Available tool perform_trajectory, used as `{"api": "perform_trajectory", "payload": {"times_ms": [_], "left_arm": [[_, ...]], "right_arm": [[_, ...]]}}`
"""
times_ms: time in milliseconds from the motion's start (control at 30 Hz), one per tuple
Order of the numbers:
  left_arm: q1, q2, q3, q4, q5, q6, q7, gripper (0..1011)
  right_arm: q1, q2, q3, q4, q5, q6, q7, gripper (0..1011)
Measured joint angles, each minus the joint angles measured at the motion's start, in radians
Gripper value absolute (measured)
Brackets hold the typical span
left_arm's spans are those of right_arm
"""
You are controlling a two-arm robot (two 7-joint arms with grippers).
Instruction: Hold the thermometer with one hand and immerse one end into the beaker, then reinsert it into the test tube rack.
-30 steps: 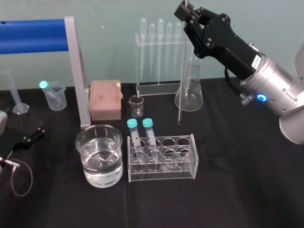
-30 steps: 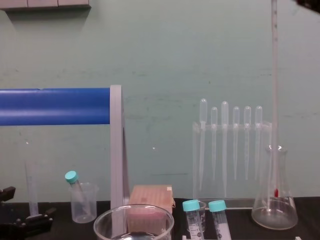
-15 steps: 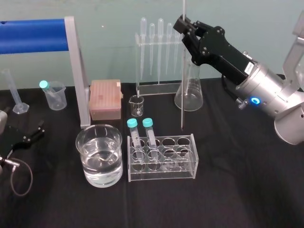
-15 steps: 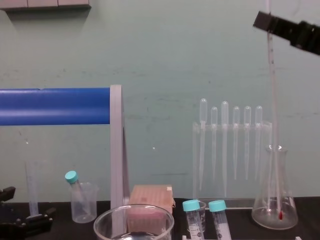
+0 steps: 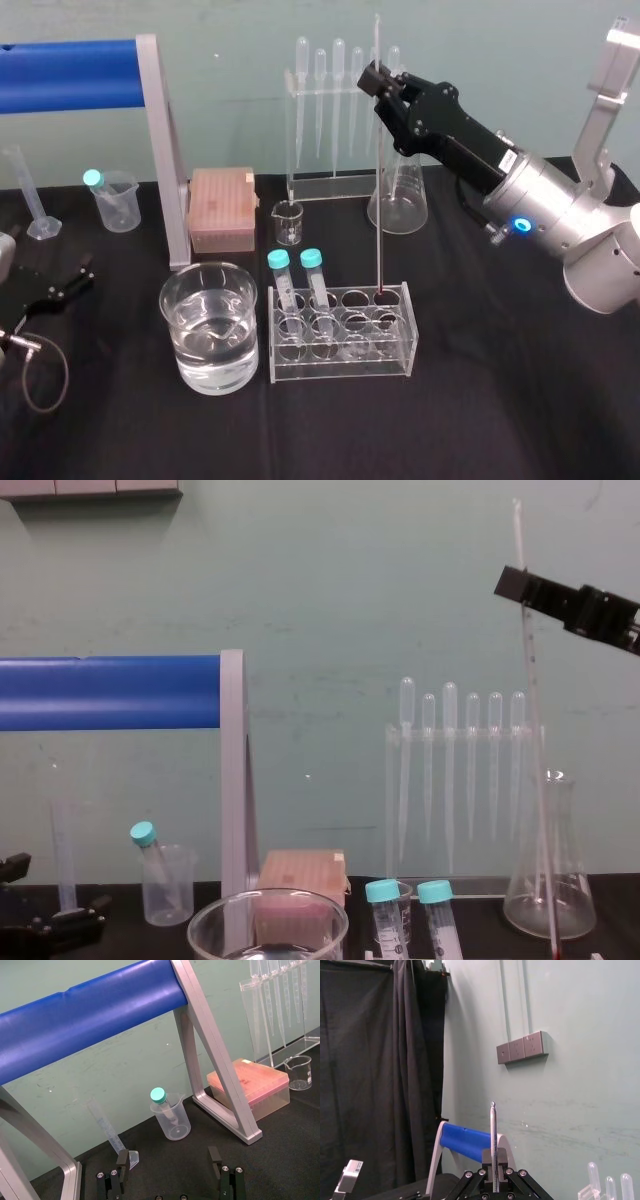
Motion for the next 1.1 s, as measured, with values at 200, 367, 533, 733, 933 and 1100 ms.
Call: {"api": "perform_trajectory", "payload": {"times_ms": [200,367,533,733,933,1100], "left_arm": [[0.0,0.0,0.0,0.0,0.0,0.0,0.0,1008],[0.0,0.0,0.0,0.0,0.0,0.0,0.0,1008],[0.0,0.0,0.0,0.0,0.0,0.0,0.0,1008],[0.0,0.0,0.0,0.0,0.0,0.0,0.0,1008],[0.0,0.0,0.0,0.0,0.0,0.0,0.0,1008],[0.0,0.0,0.0,0.0,0.0,0.0,0.0,1008]], "right_arm": [[-0.003,-0.002,-0.005,0.011,0.001,0.008,0.0,57],[-0.01,0.003,-0.008,0.013,-0.005,0.016,-0.004,57],[-0.013,0.004,-0.012,0.02,-0.008,0.02,-0.005,57],[-0.008,-0.003,-0.02,0.051,-0.009,0.024,0.005,57],[0.007,-0.01,-0.028,0.095,-0.006,0.024,0.027,57],[0.017,-0.015,-0.032,0.124,-0.004,0.024,0.039,57]]}}
